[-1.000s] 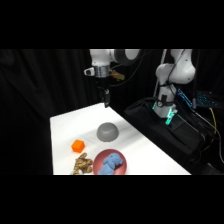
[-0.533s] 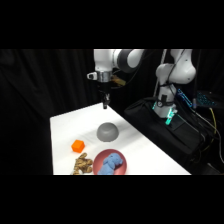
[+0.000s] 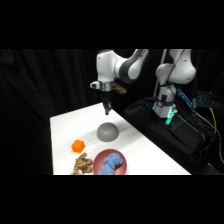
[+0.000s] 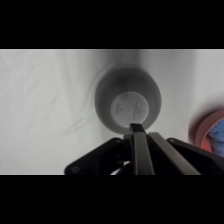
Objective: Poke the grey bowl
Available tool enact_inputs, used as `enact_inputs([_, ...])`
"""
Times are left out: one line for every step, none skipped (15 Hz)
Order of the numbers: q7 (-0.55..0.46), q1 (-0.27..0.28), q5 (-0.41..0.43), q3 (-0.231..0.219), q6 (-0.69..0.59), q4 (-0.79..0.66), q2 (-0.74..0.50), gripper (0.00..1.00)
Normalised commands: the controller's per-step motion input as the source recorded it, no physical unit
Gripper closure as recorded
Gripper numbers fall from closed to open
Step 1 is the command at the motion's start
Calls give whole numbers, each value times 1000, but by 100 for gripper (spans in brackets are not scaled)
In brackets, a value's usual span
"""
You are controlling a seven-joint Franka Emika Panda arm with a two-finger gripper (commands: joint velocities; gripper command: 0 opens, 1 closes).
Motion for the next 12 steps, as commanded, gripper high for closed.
enact_inputs([-86,0,-59,-4,281,17,216,100])
enact_inputs([-103,0,-49,-4,302,15,207,100])
enact_inputs([-60,3,-111,-15,308,21,195,100])
enact_inputs([-102,-4,-38,-8,287,34,213,100])
enact_inputs([-94,-3,-49,-11,294,37,214,100])
enact_inputs([-100,-3,-4,-1,289,42,228,100])
enact_inputs([-71,4,-38,-10,279,44,216,100])
enact_inputs([-102,1,14,9,258,41,203,100])
enact_inputs([-111,-5,60,23,262,43,199,100])
enact_inputs([-90,0,51,21,261,52,208,100])
enact_inputs([-111,-3,66,32,238,61,200,100])
enact_inputs([-108,1,58,32,239,67,190,100])
